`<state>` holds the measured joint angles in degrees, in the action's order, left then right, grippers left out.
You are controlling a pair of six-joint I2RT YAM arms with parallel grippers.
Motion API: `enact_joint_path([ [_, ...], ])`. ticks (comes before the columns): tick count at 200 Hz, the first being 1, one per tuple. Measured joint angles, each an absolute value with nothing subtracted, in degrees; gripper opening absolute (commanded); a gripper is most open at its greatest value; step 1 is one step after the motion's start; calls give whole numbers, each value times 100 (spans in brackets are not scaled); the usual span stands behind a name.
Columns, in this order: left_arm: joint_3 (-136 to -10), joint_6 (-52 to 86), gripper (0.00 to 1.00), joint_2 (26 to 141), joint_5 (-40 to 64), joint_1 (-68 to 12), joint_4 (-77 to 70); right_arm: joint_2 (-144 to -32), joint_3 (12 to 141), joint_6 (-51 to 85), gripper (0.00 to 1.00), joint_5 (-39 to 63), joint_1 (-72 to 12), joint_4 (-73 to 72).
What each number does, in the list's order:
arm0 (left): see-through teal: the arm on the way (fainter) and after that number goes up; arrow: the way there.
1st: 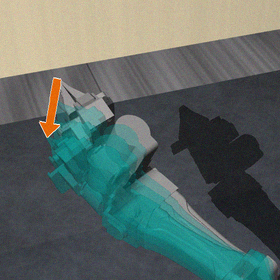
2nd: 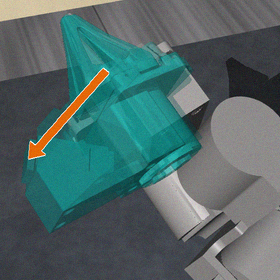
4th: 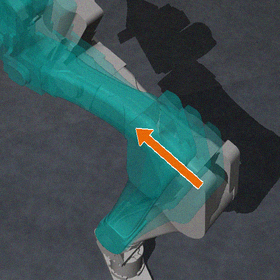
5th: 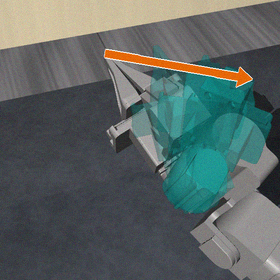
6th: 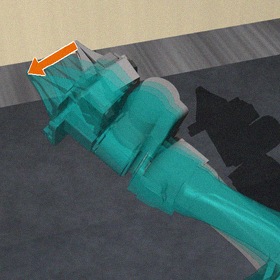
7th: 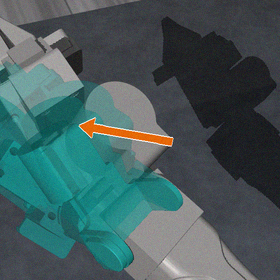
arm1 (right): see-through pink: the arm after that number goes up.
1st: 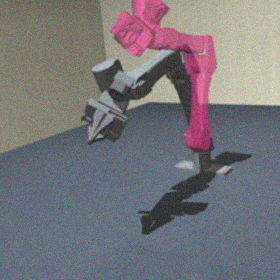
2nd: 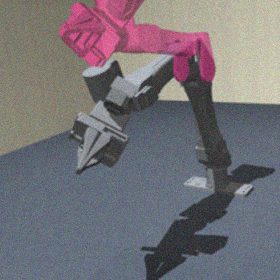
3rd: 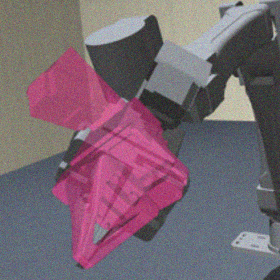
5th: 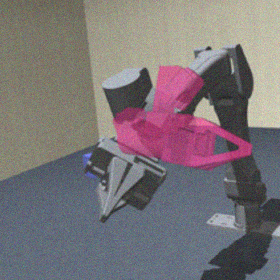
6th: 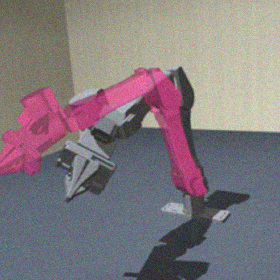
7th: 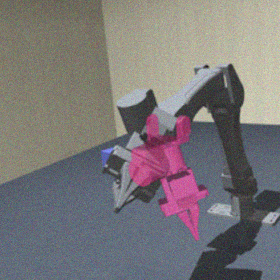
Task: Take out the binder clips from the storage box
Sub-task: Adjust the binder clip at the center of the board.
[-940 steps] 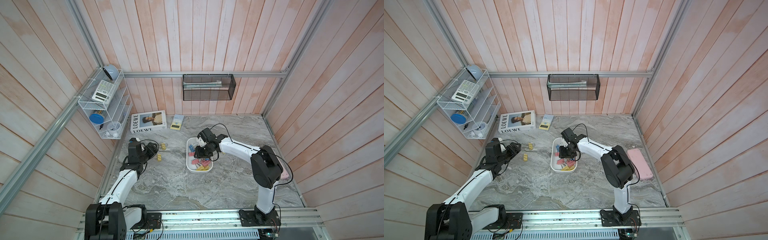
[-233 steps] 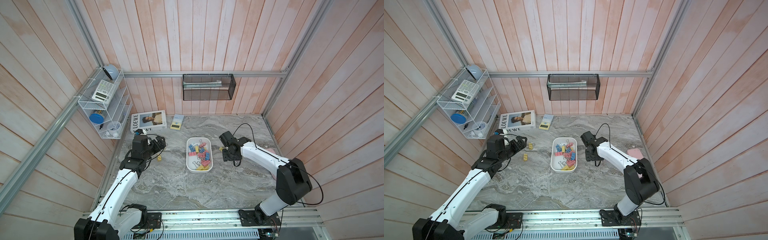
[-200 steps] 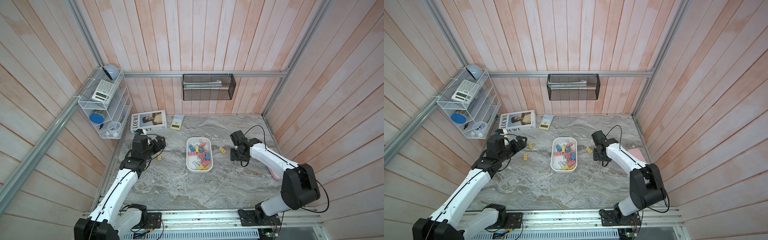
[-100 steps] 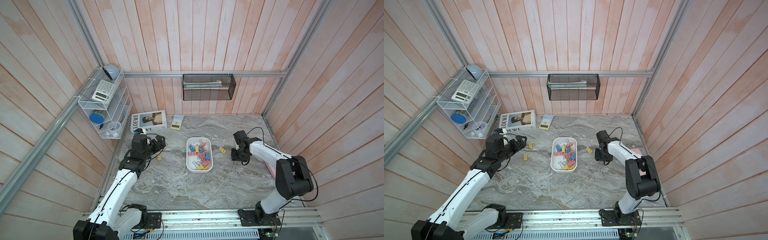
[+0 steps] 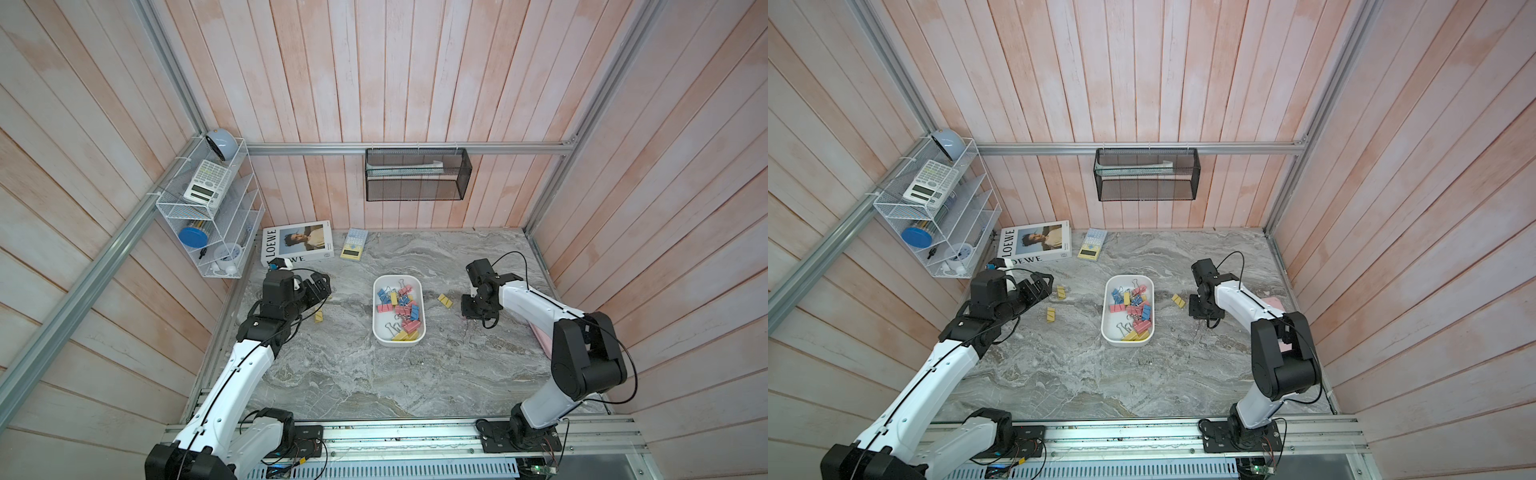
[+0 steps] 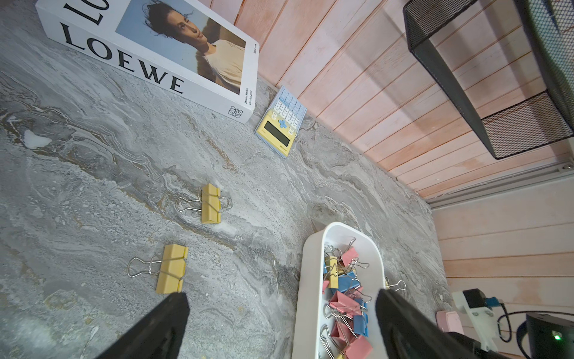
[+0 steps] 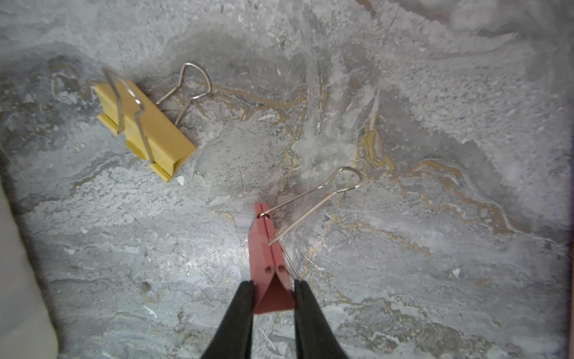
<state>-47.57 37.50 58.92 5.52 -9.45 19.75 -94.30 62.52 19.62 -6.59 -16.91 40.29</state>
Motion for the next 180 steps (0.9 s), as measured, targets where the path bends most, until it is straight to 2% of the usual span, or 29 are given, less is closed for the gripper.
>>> enact_joint_path([
  [57,-4757,3752,100,5878,534,-945,1977,-10022,6862,1920,17,-2440,-2799,4969],
  [89,-4757,3752,100,5808,530,-945,1973,-10477,6978,1929,17,-3166,-3275,5339],
  [102,-4757,3752,100,5800,530,-945,1975,-10672,7111,1944,20,-3389,-3446,5459],
  [127,-4757,3752,100,5771,508,-945,1986,-10881,7301,1968,24,-3535,-3699,5559],
  [142,-4757,3750,100,5717,475,-945,2023,-10908,7363,2005,31,-3483,-3811,5555],
  [163,-4757,3747,100,5629,421,-945,2056,-10919,7369,2108,42,-3037,-3900,5415],
  [180,-4757,3745,100,5590,403,-945,2084,-10919,7323,2161,43,-2657,-3924,5234],
])
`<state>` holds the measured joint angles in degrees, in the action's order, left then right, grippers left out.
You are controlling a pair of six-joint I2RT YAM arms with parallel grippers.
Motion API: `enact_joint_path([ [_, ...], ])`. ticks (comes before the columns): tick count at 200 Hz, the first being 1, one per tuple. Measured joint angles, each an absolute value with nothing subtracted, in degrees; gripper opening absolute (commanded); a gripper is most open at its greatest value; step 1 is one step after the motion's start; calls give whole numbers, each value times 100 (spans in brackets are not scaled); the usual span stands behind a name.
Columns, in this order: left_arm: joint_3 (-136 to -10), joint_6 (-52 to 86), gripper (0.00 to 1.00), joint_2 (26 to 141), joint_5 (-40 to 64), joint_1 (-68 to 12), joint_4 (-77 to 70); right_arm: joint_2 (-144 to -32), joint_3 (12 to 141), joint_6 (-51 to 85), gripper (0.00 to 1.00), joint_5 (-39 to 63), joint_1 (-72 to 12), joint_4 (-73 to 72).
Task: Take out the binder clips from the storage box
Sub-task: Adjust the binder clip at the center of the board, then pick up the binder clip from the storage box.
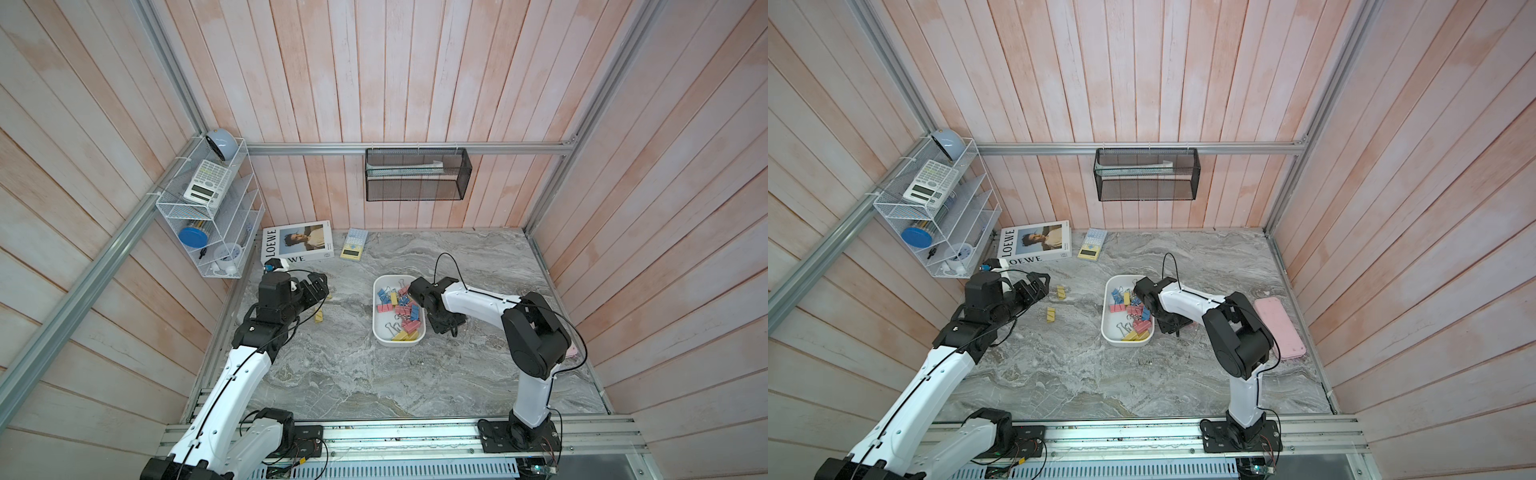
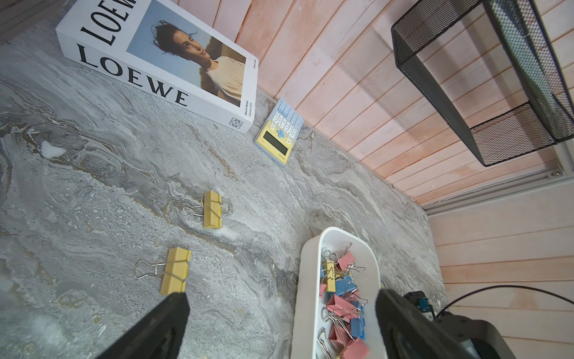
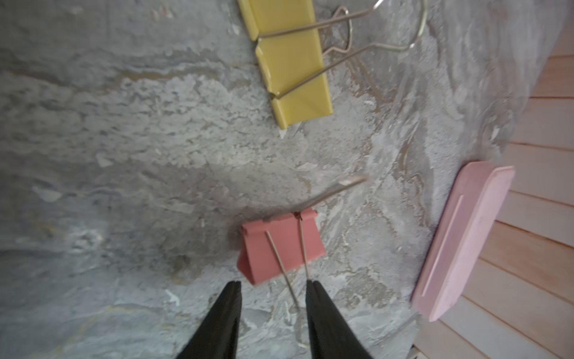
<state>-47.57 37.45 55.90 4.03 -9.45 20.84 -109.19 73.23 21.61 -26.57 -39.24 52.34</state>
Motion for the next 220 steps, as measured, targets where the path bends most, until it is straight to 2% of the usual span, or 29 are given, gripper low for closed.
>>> enact_joint_path([
  [44,-4757,3712,100,5588,403,-945,2156,-10881,7179,2268,45,-2115,-3922,4960],
  [66,-4757,3732,100,5590,399,-952,2174,-10545,7002,2285,51,-1865,-3918,4783],
  [76,-4757,3754,100,5590,403,-956,2169,-10285,6901,2270,58,-1726,-3905,4698],
  [99,-4727,3798,100,5559,416,-989,2088,-9601,6733,2311,69,-1457,-3793,4508],
  [126,-4716,3820,100,5572,397,-1227,2021,-8897,6528,2392,98,-1131,-3557,4230],
  [162,-4759,3820,100,6018,224,-1929,1986,-8171,6075,2602,98,-797,-3284,3809],
  [220,-5763,3463,100,7767,-30,-3100,2123,-7231,5256,2886,98,-666,-3100,3098],
])
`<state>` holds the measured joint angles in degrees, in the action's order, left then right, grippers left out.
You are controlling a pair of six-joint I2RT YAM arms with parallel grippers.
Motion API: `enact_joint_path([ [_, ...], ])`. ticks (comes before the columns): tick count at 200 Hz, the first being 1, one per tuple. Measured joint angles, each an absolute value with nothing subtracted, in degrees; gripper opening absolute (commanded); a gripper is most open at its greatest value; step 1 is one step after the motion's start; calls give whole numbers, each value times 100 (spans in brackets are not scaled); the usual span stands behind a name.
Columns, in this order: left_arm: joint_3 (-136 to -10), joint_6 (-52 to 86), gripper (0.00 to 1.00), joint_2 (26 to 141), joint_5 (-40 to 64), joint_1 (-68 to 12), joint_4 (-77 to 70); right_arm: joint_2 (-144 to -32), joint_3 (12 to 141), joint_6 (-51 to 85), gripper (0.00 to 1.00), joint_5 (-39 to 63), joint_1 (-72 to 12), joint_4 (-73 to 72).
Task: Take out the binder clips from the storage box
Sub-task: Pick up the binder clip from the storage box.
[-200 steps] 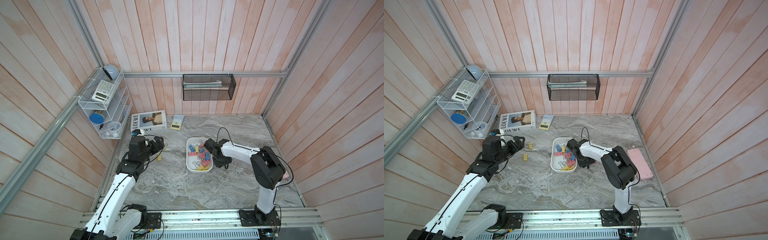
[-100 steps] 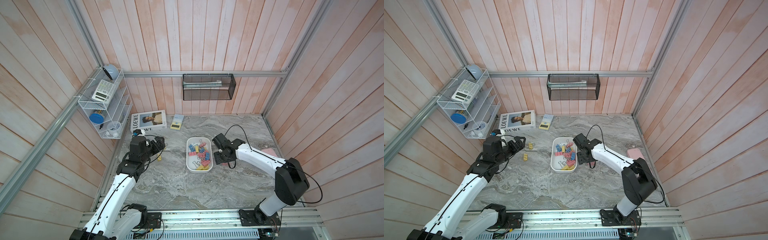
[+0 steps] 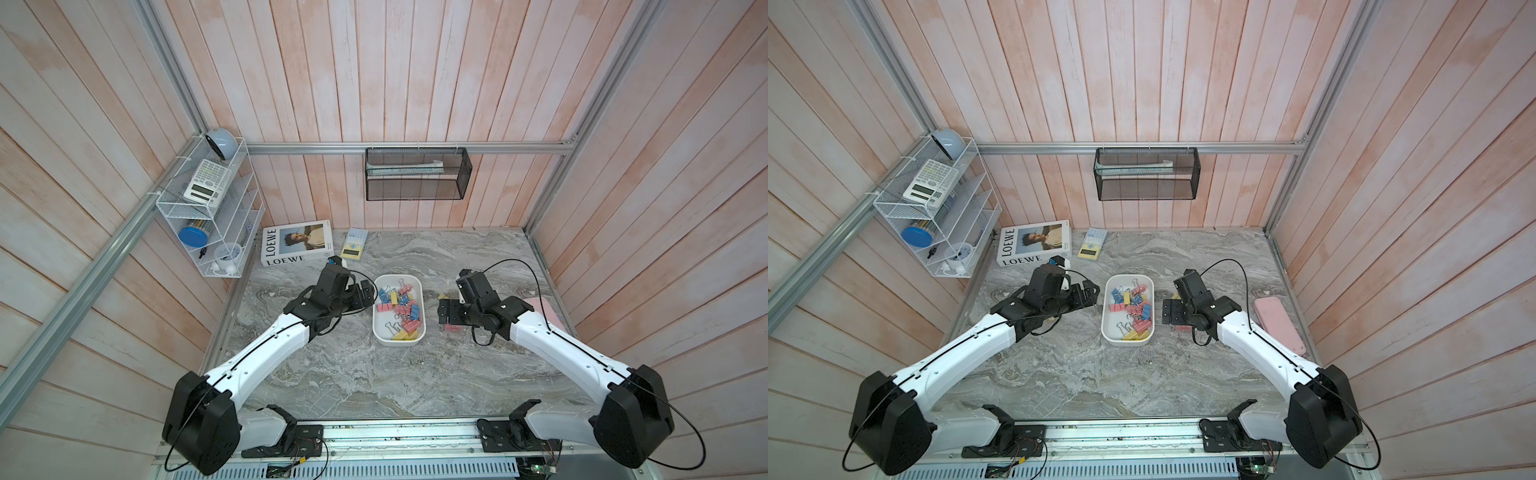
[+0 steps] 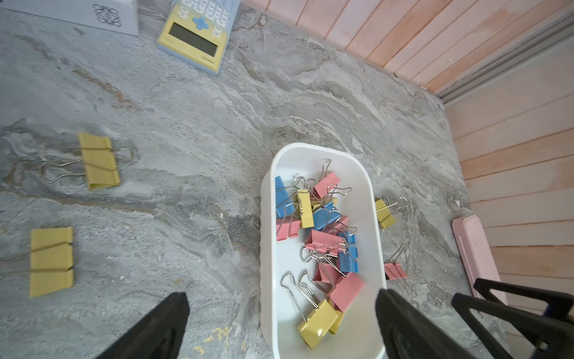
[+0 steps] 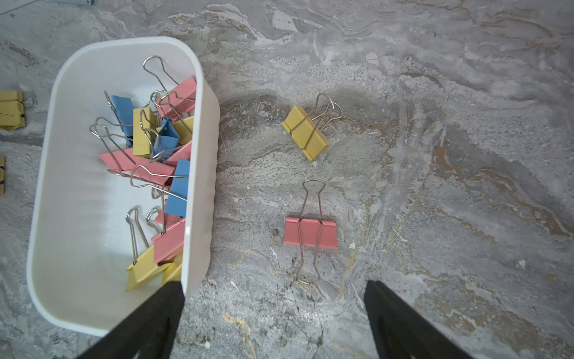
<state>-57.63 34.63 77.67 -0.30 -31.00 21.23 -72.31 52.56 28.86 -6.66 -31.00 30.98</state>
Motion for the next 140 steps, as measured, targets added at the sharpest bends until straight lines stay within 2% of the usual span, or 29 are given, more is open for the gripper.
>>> enact_joint_path([
  [33,-6274,3168,100,8707,104,-3312,1940,-7039,5225,2917,98,-591,-2958,2965],
  [70,-7085,2749,87,9778,436,-3317,2040,-6917,5175,2958,98,-497,-2958,2867],
  [99,-7664,2401,71,10385,718,-3317,2279,-6877,5127,2991,98,-495,-2958,2867],
  [140,-7944,2080,68,10881,1096,-3199,2477,-6871,5127,3002,98,-502,-2958,2871],
])
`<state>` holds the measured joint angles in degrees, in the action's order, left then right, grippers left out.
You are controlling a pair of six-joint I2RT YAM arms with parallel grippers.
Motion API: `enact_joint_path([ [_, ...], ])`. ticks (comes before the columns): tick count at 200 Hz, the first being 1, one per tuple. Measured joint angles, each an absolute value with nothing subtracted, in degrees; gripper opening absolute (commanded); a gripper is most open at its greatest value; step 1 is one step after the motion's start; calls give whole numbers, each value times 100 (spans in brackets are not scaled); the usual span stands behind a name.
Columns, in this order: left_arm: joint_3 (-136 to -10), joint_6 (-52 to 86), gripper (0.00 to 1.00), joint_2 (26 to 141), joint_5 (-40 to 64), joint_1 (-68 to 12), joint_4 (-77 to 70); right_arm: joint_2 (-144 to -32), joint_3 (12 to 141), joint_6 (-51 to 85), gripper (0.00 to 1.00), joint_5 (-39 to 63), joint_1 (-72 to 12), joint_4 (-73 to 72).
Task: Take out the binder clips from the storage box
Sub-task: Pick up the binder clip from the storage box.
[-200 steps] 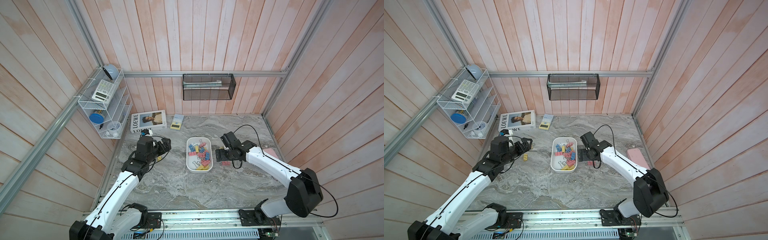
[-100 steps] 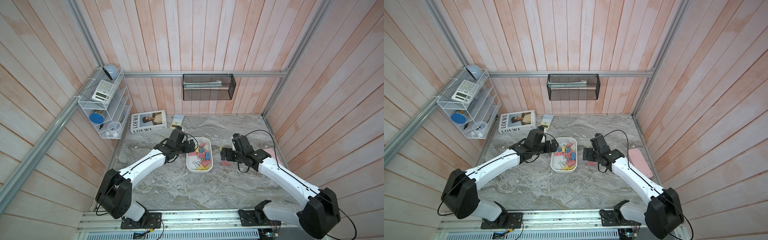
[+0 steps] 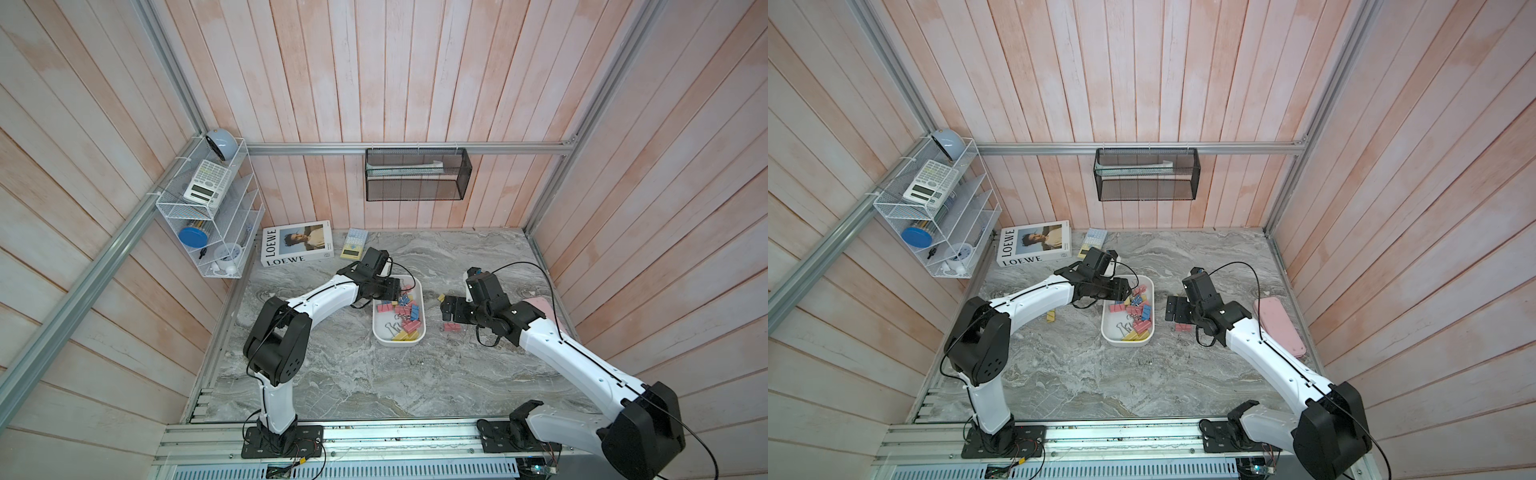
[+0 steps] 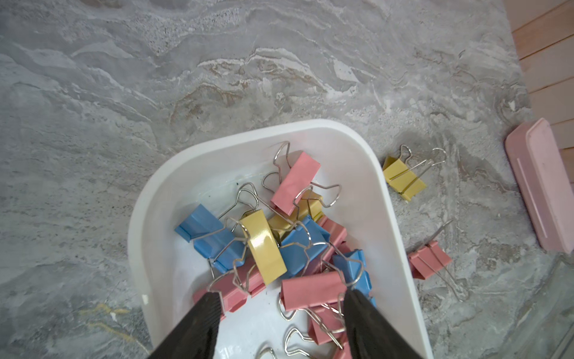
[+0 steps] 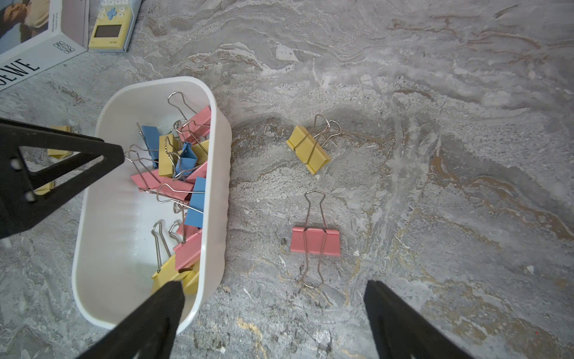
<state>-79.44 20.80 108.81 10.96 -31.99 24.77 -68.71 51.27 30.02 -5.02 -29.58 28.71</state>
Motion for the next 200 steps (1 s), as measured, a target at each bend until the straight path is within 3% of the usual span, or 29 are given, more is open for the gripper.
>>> enact_joint_path([
  [90,-8281,1470,68,11279,1323,-3035,2788,-6973,5127,3006,98,-497,-2958,2871],
  [144,-8379,1199,61,11306,1334,-3059,3072,-7041,5127,3024,98,-495,-2958,2871],
  [168,-8379,1135,50,11306,1391,-3103,3177,-7046,5127,3024,98,-495,-2958,2871],
  [200,-8377,1142,46,11303,1476,-3148,3299,-7052,5127,3024,98,-495,-2954,2871],
])
